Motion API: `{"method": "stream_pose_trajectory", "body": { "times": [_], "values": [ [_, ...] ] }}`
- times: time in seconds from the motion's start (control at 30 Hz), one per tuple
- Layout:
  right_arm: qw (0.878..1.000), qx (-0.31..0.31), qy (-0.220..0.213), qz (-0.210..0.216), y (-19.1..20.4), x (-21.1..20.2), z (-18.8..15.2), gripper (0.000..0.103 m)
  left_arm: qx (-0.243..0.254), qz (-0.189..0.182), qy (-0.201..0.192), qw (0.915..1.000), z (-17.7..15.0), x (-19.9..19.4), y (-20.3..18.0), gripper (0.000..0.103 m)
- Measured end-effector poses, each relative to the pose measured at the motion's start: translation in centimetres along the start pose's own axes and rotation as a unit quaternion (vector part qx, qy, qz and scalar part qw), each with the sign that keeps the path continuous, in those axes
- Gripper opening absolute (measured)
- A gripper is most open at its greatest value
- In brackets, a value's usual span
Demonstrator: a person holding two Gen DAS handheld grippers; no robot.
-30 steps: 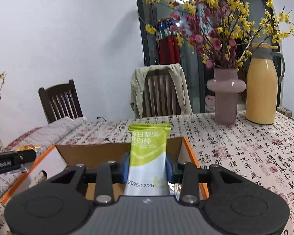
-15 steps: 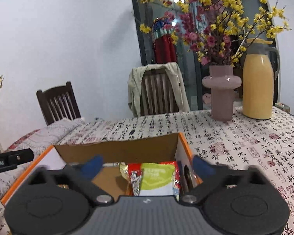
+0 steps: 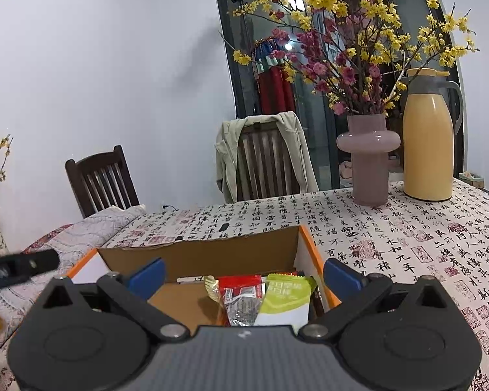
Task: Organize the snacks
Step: 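Open both grippers to drop the packets into the box, then lower the right gripper onto the pink packet and grasp it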
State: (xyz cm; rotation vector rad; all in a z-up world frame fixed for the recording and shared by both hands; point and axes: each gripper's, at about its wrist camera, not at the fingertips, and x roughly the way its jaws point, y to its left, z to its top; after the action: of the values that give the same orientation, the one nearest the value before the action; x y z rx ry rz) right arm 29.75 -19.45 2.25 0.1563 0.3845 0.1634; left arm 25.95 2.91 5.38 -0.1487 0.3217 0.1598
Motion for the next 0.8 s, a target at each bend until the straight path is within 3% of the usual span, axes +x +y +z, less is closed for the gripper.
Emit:
{"method": "stream_pose_trajectory", "body": {
  "times": [0.4, 0.8],
  "values": [
    [0.998, -0.021, -0.044, 0.031, 0.9, -5.0, 0.8, 0.103, 0.015, -0.018, -0.025, 0.9994, 1.3, -5.2, -0.5, 0.103],
    [0.999, -0.036, -0.002, 0.022, 0.0, -9.2, -3.1, 0.103, 0.031, 0.002, 0.016, 0.9994, -2.6, -7.5, 2.7, 0.103]
  ]
}}
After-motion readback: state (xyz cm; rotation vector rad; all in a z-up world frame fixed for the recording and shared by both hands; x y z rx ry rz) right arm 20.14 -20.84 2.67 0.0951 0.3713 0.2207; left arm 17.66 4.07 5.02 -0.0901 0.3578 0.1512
